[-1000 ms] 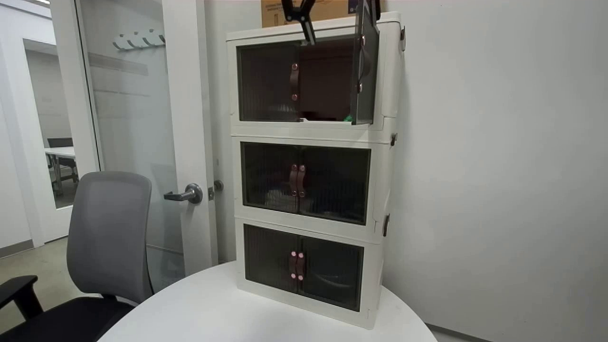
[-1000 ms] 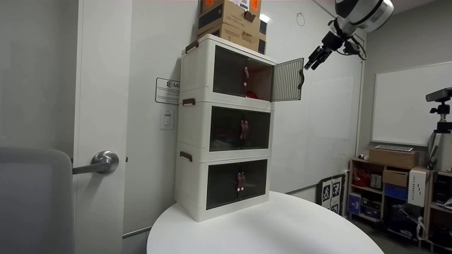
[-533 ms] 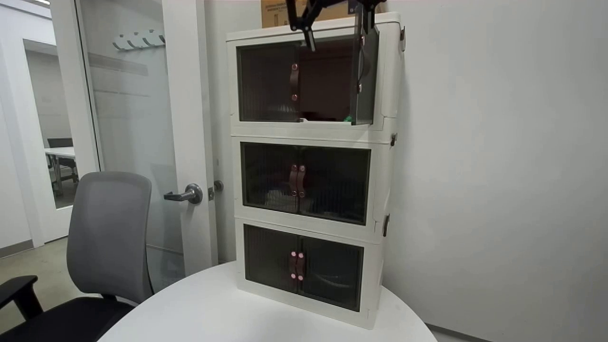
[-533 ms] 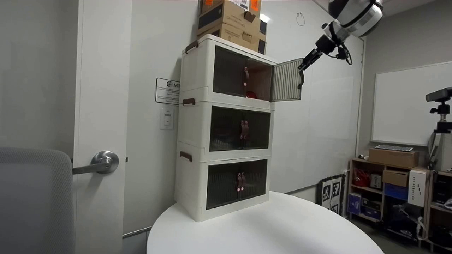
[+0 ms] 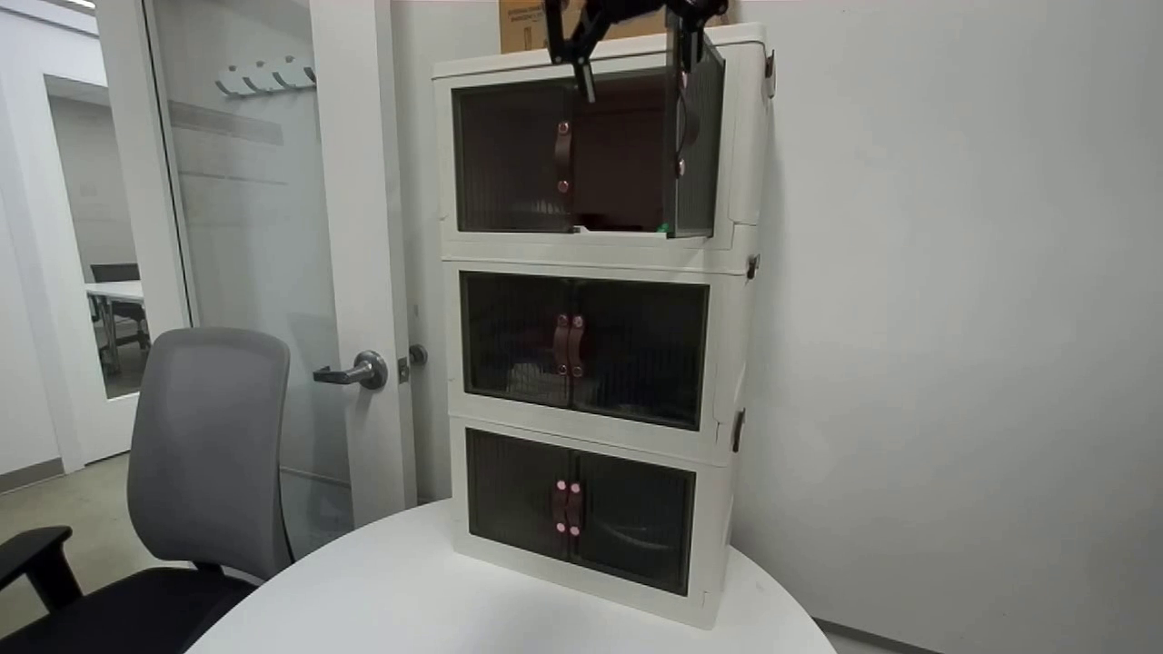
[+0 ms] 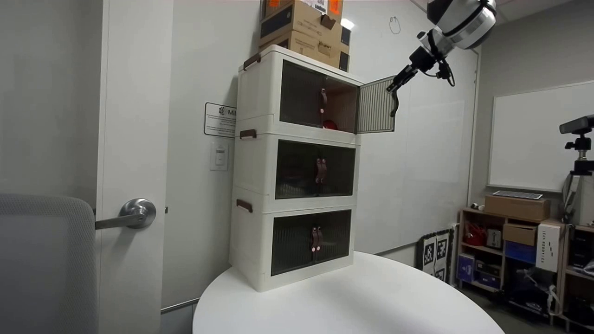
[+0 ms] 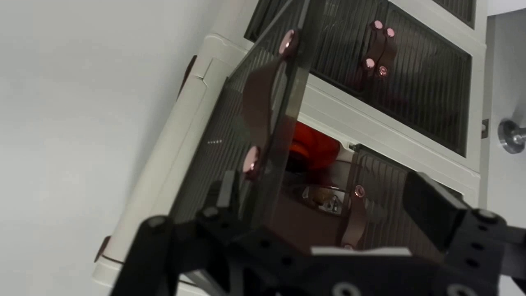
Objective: Close the right door of the top cabinet
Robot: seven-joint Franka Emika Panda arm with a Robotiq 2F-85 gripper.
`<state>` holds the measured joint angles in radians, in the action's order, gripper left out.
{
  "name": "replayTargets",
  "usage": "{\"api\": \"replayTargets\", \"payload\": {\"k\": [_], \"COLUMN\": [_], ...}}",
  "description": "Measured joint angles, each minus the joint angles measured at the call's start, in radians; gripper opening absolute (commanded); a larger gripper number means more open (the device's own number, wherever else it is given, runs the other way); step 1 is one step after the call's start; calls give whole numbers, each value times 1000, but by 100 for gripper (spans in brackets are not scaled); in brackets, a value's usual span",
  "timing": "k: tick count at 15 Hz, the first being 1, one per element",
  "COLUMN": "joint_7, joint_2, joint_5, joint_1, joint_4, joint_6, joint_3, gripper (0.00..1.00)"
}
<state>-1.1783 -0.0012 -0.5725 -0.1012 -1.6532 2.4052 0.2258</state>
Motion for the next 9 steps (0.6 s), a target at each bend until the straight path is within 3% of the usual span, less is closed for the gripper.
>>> {"api": "replayTargets", "payload": {"k": [5,9], "joint_7": [2,36], "joint_2": [20,67], "joint_5": [0,2], "joint_1": [16,38], "joint_4": [27,50], "joint_6": [36,173], "joint_3": [-95,-159], "gripper": [100,100]}}
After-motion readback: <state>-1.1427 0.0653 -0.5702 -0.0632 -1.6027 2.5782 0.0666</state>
